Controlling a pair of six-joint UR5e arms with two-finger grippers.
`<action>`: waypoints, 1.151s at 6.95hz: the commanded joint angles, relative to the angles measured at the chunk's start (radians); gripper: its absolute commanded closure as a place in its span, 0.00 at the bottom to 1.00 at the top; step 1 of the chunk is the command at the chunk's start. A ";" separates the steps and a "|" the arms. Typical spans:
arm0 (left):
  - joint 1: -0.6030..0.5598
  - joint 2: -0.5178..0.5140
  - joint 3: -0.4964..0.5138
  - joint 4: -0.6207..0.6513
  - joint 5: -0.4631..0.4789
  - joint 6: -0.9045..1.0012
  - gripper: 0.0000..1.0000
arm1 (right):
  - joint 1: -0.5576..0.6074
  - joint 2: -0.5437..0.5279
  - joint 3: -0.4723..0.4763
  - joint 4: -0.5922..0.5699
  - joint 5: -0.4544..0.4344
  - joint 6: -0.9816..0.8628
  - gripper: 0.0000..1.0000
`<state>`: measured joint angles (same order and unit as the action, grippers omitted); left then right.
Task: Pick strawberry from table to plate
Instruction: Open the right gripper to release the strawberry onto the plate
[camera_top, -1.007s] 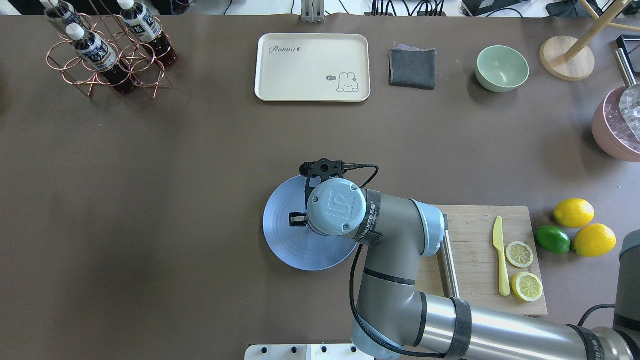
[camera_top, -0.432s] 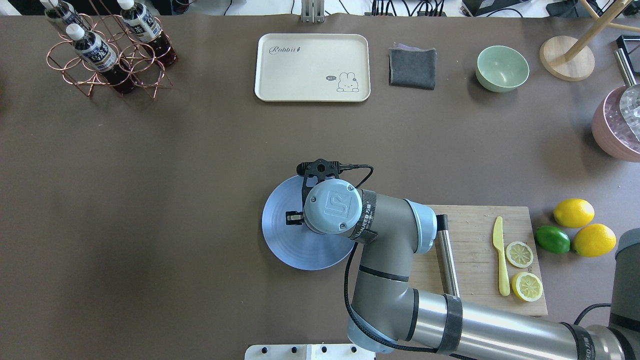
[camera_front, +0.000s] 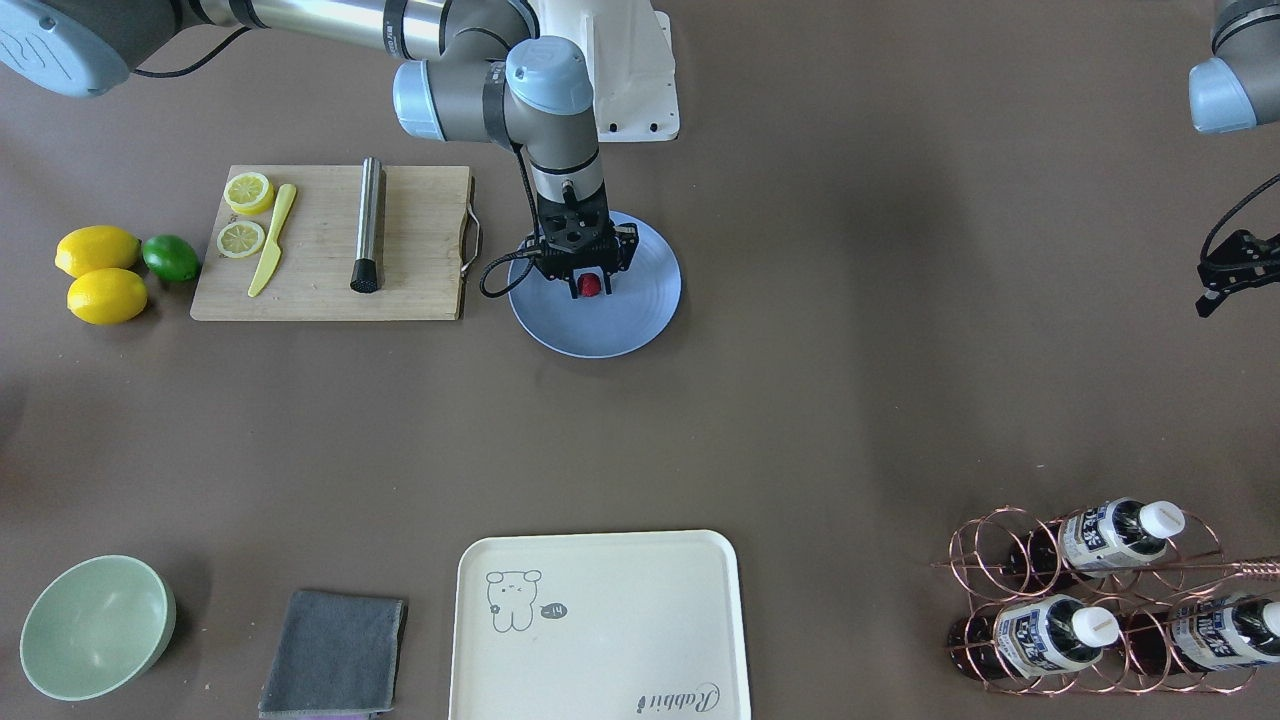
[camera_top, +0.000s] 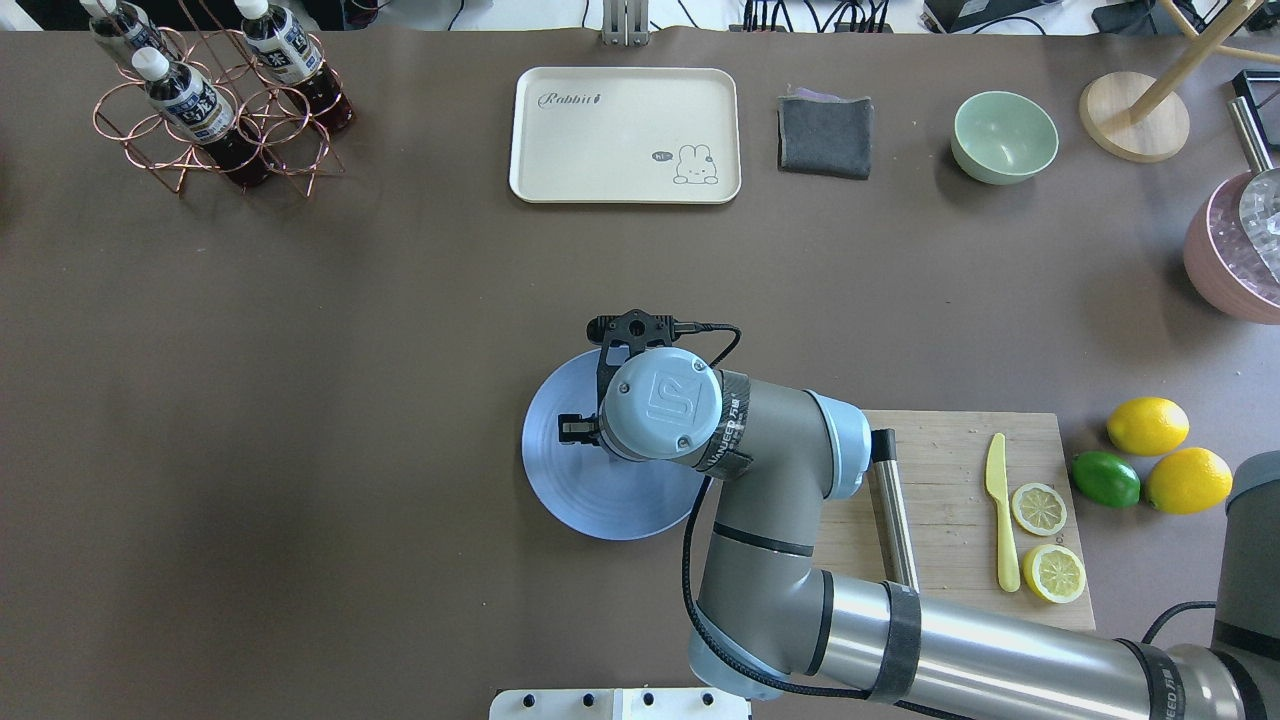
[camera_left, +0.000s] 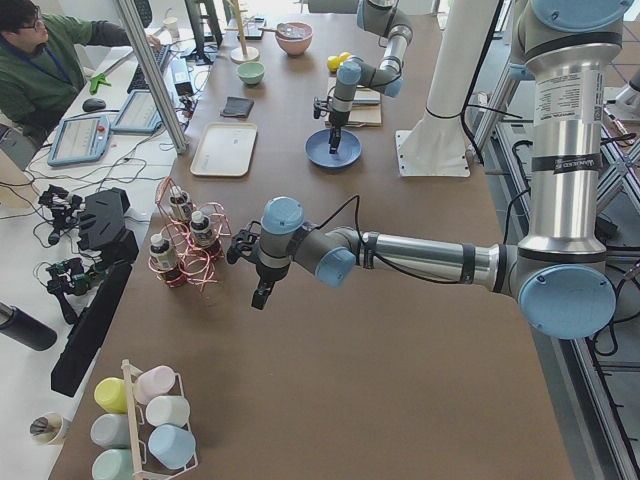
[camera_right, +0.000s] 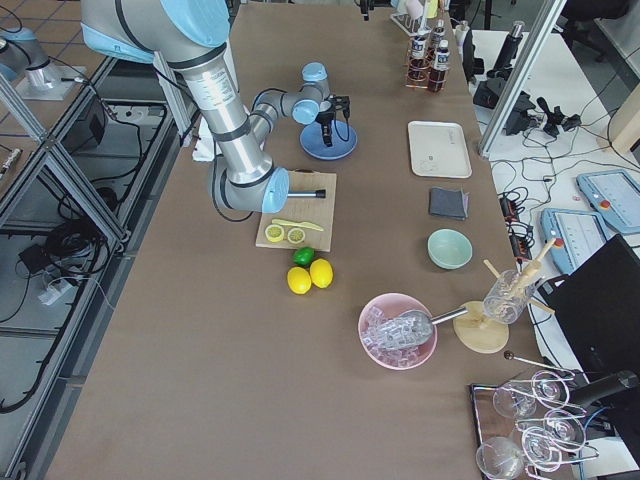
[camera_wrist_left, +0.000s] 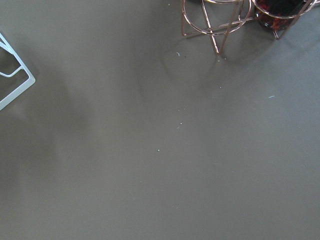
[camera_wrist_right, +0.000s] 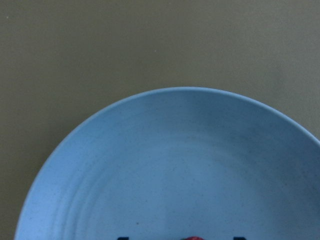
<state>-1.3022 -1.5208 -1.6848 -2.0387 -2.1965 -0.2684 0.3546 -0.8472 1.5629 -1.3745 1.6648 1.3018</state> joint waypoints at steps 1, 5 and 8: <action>0.001 -0.002 0.002 0.000 0.000 0.000 0.02 | 0.035 -0.003 0.044 -0.029 0.045 0.002 0.00; -0.105 0.010 0.001 0.163 0.006 0.270 0.02 | 0.385 -0.209 0.261 -0.252 0.323 -0.274 0.00; -0.284 -0.034 -0.003 0.380 0.006 0.467 0.02 | 0.686 -0.444 0.279 -0.250 0.525 -0.724 0.00</action>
<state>-1.5278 -1.5356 -1.6875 -1.7361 -2.1906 0.1376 0.9227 -1.1986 1.8342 -1.6244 2.1150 0.7529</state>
